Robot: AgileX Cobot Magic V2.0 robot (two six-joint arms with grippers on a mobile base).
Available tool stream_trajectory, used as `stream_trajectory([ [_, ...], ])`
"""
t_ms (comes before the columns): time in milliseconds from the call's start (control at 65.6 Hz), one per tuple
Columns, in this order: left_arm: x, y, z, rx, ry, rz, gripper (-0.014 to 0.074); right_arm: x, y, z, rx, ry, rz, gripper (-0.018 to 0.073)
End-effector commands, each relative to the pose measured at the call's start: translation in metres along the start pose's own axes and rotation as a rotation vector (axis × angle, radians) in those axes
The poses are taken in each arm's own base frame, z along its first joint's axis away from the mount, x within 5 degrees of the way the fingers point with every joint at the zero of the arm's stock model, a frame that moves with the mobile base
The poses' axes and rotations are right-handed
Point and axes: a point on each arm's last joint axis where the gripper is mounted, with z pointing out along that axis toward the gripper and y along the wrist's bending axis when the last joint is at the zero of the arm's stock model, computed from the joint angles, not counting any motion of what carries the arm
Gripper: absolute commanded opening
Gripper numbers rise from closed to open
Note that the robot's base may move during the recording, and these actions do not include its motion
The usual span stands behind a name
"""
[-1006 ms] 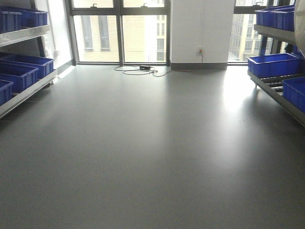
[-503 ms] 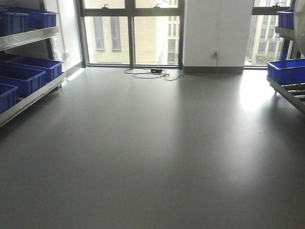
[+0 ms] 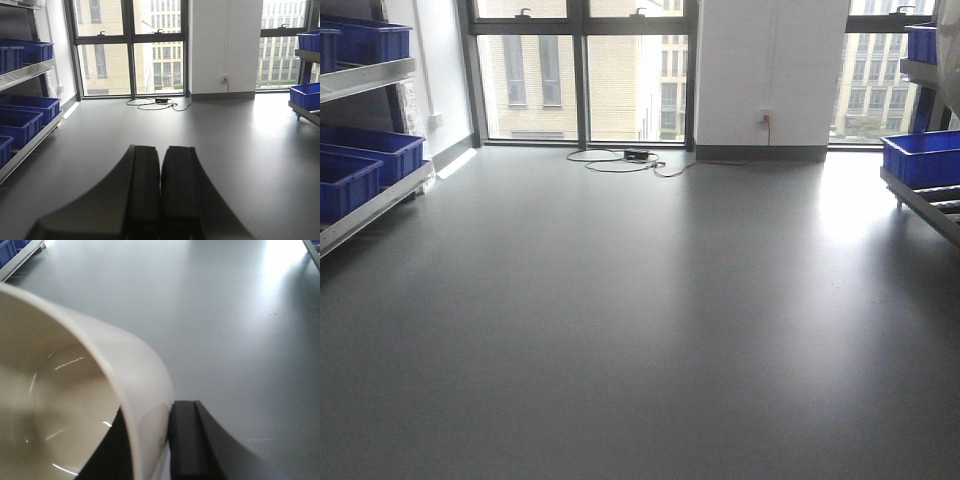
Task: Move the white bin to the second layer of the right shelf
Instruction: 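Drive toward the windows between the crate shelves holding the bin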
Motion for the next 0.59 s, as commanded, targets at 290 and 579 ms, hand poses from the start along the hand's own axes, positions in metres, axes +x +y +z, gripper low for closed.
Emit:
stream_trajectory([
  [290, 0.0026, 0.0004, -0.0005, -0.006, -0.067, -0.013, 0.0085, -0.018, 0.0024, -0.0054, -0.019, -0.13, 0.001, 0.0024],
  [579, 0.0026, 0.0004, -0.0005, -0.006, -0.067, -0.013, 0.0085, -0.018, 0.0024, -0.0054, -0.019, -0.13, 0.001, 0.0024],
])
